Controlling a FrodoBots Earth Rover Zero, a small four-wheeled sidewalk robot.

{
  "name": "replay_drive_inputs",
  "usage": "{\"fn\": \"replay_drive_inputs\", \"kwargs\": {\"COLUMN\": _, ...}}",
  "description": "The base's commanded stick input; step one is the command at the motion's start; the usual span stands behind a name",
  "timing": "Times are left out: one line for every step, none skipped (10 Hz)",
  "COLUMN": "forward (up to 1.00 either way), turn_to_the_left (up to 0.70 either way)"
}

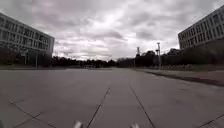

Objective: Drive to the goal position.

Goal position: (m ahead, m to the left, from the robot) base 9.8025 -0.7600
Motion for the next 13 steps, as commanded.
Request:
{"fn": "replay_drive_inputs", "kwargs": {"forward": 0.7, "turn_to_the_left": 0.0}}
{"fn": "replay_drive_inputs", "kwargs": {"forward": 0.7, "turn_to_the_left": 0.0}}
{"fn": "replay_drive_inputs", "kwargs": {"forward": 0.7, "turn_to_the_left": 0.0}}
{"fn": "replay_drive_inputs", "kwargs": {"forward": 0.7, "turn_to_the_left": 0.0}}
{"fn": "replay_drive_inputs", "kwargs": {"forward": 0.7, "turn_to_the_left": 0.0}}
{"fn": "replay_drive_inputs", "kwargs": {"forward": 0.7, "turn_to_the_left": 0.0}}
{"fn": "replay_drive_inputs", "kwargs": {"forward": 0.7, "turn_to_the_left": 0.0}}
{"fn": "replay_drive_inputs", "kwargs": {"forward": 0.7, "turn_to_the_left": 0.0}}
{"fn": "replay_drive_inputs", "kwargs": {"forward": 0.7, "turn_to_the_left": 0.0}}
{"fn": "replay_drive_inputs", "kwargs": {"forward": 0.7, "turn_to_the_left": 0.0}}
{"fn": "replay_drive_inputs", "kwargs": {"forward": 0.7, "turn_to_the_left": 0.0}}
{"fn": "replay_drive_inputs", "kwargs": {"forward": 0.7, "turn_to_the_left": 0.0}}
{"fn": "replay_drive_inputs", "kwargs": {"forward": 0.7, "turn_to_the_left": 0.0}}
